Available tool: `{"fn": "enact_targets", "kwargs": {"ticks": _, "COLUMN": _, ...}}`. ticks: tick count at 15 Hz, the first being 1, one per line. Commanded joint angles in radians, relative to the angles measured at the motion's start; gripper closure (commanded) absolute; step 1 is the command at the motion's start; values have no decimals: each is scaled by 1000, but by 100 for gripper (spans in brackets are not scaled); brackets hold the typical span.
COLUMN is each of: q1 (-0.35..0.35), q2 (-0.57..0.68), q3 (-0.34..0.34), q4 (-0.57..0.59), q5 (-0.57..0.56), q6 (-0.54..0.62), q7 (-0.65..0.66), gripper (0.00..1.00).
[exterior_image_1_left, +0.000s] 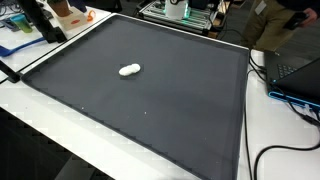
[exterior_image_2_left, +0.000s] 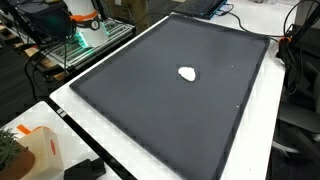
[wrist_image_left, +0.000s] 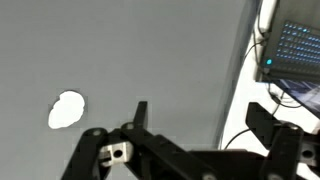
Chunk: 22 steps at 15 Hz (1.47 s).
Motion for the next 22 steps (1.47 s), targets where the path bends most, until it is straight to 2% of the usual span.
{"fn": "enact_targets", "kwargs": {"ticks": 1, "q1": -4, "q2": -67, "q3": 24, "q4": -214, "q5": -119, "q6": 280, "q7": -23, "gripper": 0}}
{"fn": "enact_targets", "kwargs": {"ticks": 6, "q1": -16, "q2": -135, "q3": 38, "q4": -515, "q5": -278, "q6": 711, "q7": 80, "gripper": 0}}
{"fn": "enact_targets", "kwargs": {"ticks": 7, "q1": 14, "q2": -55, "q3": 8, "q4": -376, "q5": -231, "q6": 595, "q7": 31, "gripper": 0}}
{"fn": "enact_targets", "kwargs": {"ticks": 9, "q1": 13, "q2": -83, "q3": 9, "q4": -468, "q5": -260, "q6": 690, "q7": 59, "gripper": 0}}
{"fn": "enact_targets", "kwargs": {"ticks": 12, "q1": 13, "q2": -106, "q3": 10, "q4": -490, "q5": -263, "q6": 701, "q7": 61, "gripper": 0}}
{"fn": "enact_targets", "kwargs": {"ticks": 17, "q1": 53, "q2": -25, "q3": -51, "q4": -602, "q5": -167, "q6": 1109, "q7": 36, "gripper": 0}}
{"fn": "enact_targets", "kwargs": {"ticks": 18, "q1": 80, "q2": 61, "q3": -78, "q4": -561, "q5": -144, "q6": 1196, "q7": 23, "gripper": 0}}
{"fn": "enact_targets", "kwargs": {"ticks": 19, "q1": 108, "q2": 100, "q3": -87, "q4": -576, "q5": -81, "q6": 1283, "q7": -10, "gripper": 0}}
{"fn": "enact_targets", "kwargs": {"ticks": 21, "q1": 237, "q2": 147, "q3": -151, "q4": -578, "q5": 11, "q6": 1389, "q7": -29, "gripper": 0}}
{"fn": "enact_targets", "kwargs": {"ticks": 22, "q1": 269, "q2": 167, "q3": -160, "q4": -578, "q5": 5, "q6": 1423, "q7": 1, "gripper": 0}}
